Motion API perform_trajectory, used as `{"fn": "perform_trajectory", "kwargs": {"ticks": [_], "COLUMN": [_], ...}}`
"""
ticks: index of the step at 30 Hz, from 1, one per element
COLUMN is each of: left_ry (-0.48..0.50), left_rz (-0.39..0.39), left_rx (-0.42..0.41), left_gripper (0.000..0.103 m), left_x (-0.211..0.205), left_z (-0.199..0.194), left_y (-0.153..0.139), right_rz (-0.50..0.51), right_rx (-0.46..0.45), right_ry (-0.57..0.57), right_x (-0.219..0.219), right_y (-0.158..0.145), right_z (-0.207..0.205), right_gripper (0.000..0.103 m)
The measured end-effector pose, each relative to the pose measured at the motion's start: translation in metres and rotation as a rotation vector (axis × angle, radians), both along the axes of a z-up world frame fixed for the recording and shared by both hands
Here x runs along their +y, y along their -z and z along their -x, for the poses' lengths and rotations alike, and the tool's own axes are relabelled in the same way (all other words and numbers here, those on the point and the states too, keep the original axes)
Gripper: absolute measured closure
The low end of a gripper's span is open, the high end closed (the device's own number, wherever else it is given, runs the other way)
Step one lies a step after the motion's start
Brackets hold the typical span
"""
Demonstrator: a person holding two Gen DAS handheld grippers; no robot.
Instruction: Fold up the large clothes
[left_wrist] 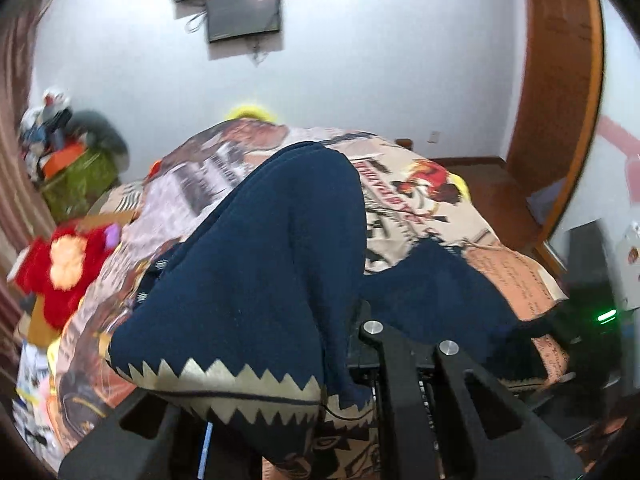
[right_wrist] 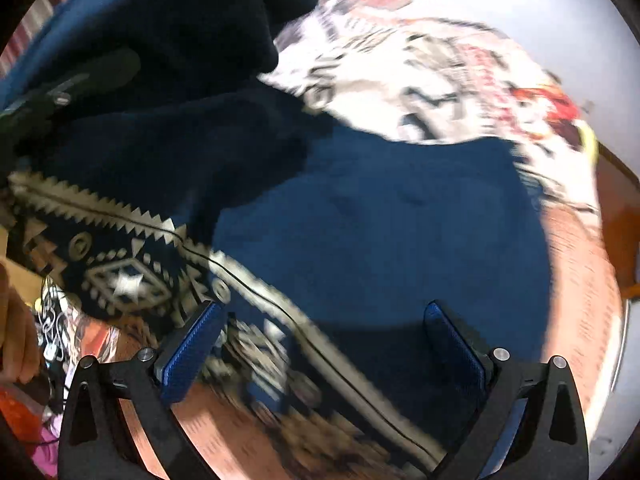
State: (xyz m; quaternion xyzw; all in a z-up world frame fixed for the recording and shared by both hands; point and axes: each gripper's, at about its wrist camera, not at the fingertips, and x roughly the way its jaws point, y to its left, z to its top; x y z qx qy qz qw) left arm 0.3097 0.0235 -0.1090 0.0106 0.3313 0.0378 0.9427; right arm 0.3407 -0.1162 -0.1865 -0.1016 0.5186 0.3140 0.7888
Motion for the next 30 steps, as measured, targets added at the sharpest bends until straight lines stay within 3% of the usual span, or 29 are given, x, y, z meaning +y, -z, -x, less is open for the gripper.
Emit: {"fn": "perform_trajectory", "kwargs": {"ticks": [6,8,10,13,16,19,21,24,26,27,30], "left_ry": [0.131,0.214,0.309,0.407,0.394,0.376,0.384,0.386,0.408,0.413,0.411], "left_rz": [-0.059,-0.131,-0.156,-0.106,-0.053,0.001,-0.005,-0.015,0.029,0.048,0.102], "left_rx": [0.007,0.014,0.056,0.172,0.268,0.289,0.283,0.269,0.289,0.291,0.27], "left_gripper": [0.092,0.092,0.092,0.092,0.092,0.091,0.09,0.08,0.056,0.051,0.049], "left_x": [-0.064,-0.099,-0.125,-0.146,-0.142,-0.127,-0.125,-0.117,-0.108,-0.106,-0.093], "left_z": [-0.01,-0.008,-0.005,-0.003,-0.004,-0.002,0.002,0.013,0.017,0.02,0.037], "left_y": [0.001,0.009,0.023,0.048,0.075,0.076,0.069,0.059,0.053,0.051,0.039], "right_rz": [0.002,0.012,0.014,-0.019,-0.055,-0.071,-0.066,-0.074,-0.092,-0.102,-0.118], "right_rx": [-0.104,-0.126,-0.145,-0.157,-0.163,-0.174,-0.189,-0.201,-0.201,-0.2,-0.203], "right_ry": [0.185,0.246,0.296,0.368,0.412,0.42,0.411,0.393,0.385,0.379,0.356], "right_x": [-0.105,-0.135,-0.16,-0.193,-0.208,-0.215,-0.214,-0.207,-0.205,-0.203,-0.193], "right_y": [-0.032,-0.04,-0.047,-0.058,-0.065,-0.072,-0.073,-0.074,-0.074,-0.074,-0.077], "right_z": [0.014,0.02,0.026,0.038,0.044,0.052,0.051,0.049,0.051,0.051,0.052], "right_gripper": [0.001,0.001,0.001,0.001,0.001,0.001,0.001,0.001,0.001,0.001,0.001]}}
